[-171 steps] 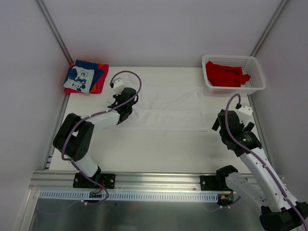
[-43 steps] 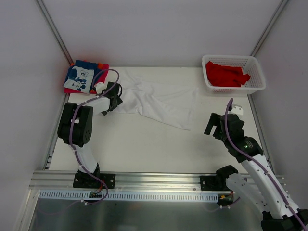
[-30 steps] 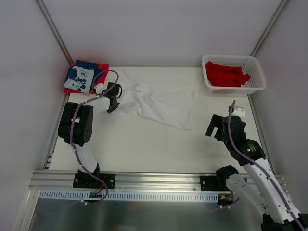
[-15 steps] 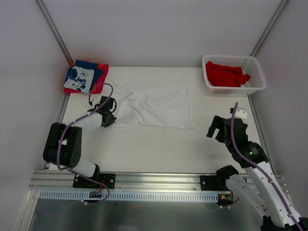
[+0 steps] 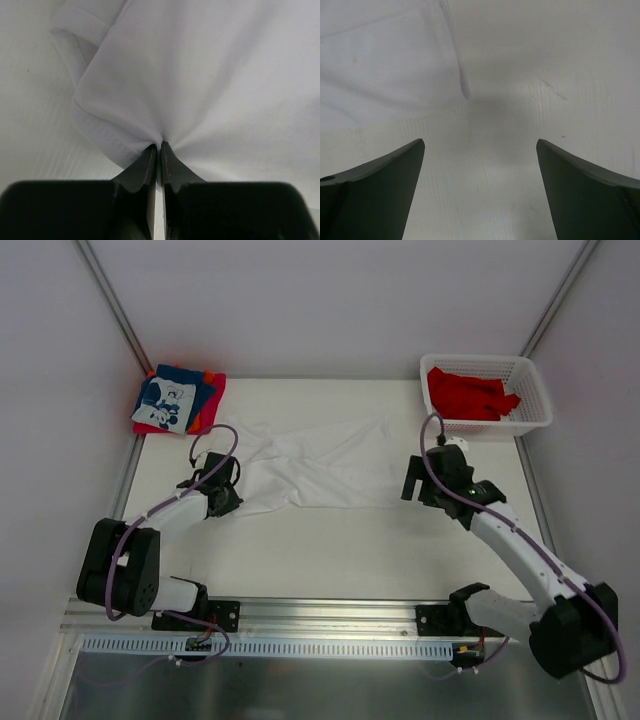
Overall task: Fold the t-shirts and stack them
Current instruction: Fold the tshirt
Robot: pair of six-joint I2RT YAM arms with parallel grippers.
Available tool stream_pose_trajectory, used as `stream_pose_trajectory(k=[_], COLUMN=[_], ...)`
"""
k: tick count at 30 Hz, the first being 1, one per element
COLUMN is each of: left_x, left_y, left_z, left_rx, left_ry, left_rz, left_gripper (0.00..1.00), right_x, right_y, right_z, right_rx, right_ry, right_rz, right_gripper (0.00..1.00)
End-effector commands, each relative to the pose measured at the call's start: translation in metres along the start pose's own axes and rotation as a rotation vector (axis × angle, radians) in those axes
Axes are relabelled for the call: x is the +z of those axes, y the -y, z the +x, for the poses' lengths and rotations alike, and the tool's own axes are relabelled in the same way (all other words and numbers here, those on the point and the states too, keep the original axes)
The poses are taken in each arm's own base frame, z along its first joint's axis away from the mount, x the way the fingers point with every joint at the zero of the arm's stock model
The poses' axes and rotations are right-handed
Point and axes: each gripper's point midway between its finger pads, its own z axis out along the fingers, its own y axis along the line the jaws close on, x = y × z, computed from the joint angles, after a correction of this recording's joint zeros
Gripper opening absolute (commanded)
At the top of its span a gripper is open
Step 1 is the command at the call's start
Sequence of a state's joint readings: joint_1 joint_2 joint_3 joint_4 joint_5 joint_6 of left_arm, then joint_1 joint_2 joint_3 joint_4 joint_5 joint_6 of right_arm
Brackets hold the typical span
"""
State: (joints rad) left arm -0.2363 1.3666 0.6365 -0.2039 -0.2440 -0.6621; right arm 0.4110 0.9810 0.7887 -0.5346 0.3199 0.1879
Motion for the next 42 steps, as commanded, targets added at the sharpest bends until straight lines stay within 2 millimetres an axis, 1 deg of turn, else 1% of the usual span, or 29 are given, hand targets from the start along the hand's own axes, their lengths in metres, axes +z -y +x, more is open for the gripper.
stream_pose_trajectory(k=[1,2,4,5,6,9,11,12,14,15,17,18,19,20,21,23,24,27,32,34,36,39,41,42], left_x=[-0.006,-0.006,-0.006,-0.006,-0.005,-0.005,-0.007,-0.007,-0.009,-0.010,-0.011,-0.011,-0.011,-0.011,-0.010,-0.009,-0.008,-0.006,-0.005,-0.006,-0.006,-0.005,-0.005,-0.005], left_y=[-0.005,-0.005,-0.007,-0.008,-0.008,-0.008,-0.007,-0.007,-0.005,-0.004,-0.002,-0.001,-0.001,0.001,0.001,0.001,0.002,0.002,0.001,0.000,-0.001,-0.002,-0.003,-0.003], left_z=[0.003,0.002,0.002,0.002,0.003,0.000,-0.002,-0.003,-0.004,-0.005,-0.006,-0.007,-0.007,-0.008,-0.007,-0.007,-0.006,-0.006,-0.006,-0.006,-0.007,-0.006,-0.005,-0.005], left_rx=[0.046,0.050,0.054,0.060,0.065,0.068,0.067,0.066,0.063,0.061,0.055,0.054,0.054,0.052,0.053,0.052,0.050,0.049,0.053,0.054,0.054,0.055,0.055,0.056], left_ry=[0.000,0.004,0.007,0.007,0.005,0.014,0.021,0.025,0.028,0.030,0.033,0.035,0.030,0.031,0.026,0.024,0.022,0.015,0.016,0.021,0.025,0.022,0.023,0.022], left_rz=[0.001,-0.001,-0.009,-0.009,-0.012,-0.017,-0.012,-0.009,0.001,0.004,0.013,0.015,0.013,0.019,0.019,0.014,0.015,0.011,0.005,0.002,-0.001,-0.003,-0.006,-0.009], left_gripper=[0.02,0.02,0.02,0.02,0.02,0.02,0.02,0.02,0.02,0.02,0.02,0.02,0.02,0.02,0.02,0.02,0.01,0.01,0.01,0.01,0.01,0.01,0.01,0.01], right_x=[0.025,0.037,0.052,0.069,0.072,0.091,0.097,0.100,0.104,0.107,0.111,0.111,0.111,0.110,0.109,0.106,0.106,0.104,0.105,0.107,0.110,0.114,0.117,0.118], right_y=[-0.044,-0.051,-0.058,-0.060,-0.066,-0.066,-0.059,-0.054,-0.045,-0.037,-0.036,-0.031,-0.030,-0.029,-0.032,-0.038,-0.038,-0.041,-0.046,-0.046,-0.046,-0.048,-0.047,-0.046], right_z=[-0.036,-0.042,-0.046,-0.038,-0.046,-0.042,-0.040,-0.034,-0.026,-0.015,-0.007,0.003,0.008,0.012,0.023,0.034,0.041,0.048,0.053,0.053,0.054,0.058,0.062,0.064], right_rx=[0.005,0.002,0.011,0.009,0.019,0.054,0.070,0.076,0.129,0.144,0.176,0.200,0.210,0.225,0.261,0.293,0.314,0.309,0.297,0.293,0.290,0.286,0.283,0.282], right_ry=[0.021,0.009,-0.017,-0.072,-0.075,-0.133,-0.136,-0.149,-0.167,-0.190,-0.198,-0.215,-0.222,-0.225,-0.234,-0.245,-0.249,-0.257,-0.265,-0.265,-0.269,-0.280,-0.291,-0.296], right_rz=[-0.109,-0.105,-0.113,-0.096,-0.107,-0.081,-0.042,-0.021,0.007,0.023,0.014,0.030,0.035,0.031,0.007,-0.033,-0.039,-0.041,-0.041,-0.039,-0.039,-0.041,-0.035,-0.032], right_gripper=[0.99,0.99,1.00,1.00,0.99,0.99,0.99,0.99,1.00,0.99,0.98,0.97,0.95,0.95,0.94,0.93,0.92,0.90,0.86,0.79,0.67,0.46,0.27,0.26])
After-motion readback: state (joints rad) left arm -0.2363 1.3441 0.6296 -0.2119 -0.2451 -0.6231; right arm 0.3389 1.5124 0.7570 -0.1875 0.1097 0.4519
